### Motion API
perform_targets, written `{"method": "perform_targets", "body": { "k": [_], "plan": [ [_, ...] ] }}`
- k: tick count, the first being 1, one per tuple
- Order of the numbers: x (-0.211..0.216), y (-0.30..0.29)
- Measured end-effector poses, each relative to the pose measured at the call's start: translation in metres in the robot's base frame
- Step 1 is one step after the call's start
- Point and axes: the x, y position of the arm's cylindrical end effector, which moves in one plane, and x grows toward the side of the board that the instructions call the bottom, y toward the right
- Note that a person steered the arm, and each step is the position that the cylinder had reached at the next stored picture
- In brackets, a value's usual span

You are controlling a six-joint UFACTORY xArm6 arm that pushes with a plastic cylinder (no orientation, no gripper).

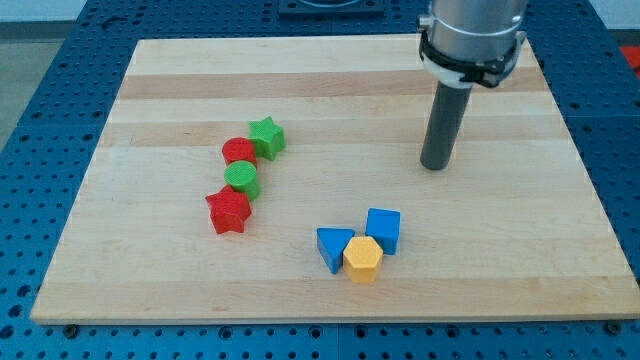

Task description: Push the yellow hexagon closer to yellow heart

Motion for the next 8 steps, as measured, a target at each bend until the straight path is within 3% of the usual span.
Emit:
{"method": "perform_targets", "body": {
  "k": [1, 3, 4, 6, 8],
  "plan": [
    [0.02, 0.0],
    [0.129, 0.0],
    [0.158, -0.013],
    [0.165, -0.098],
    [0.11, -0.106]
  ]
}}
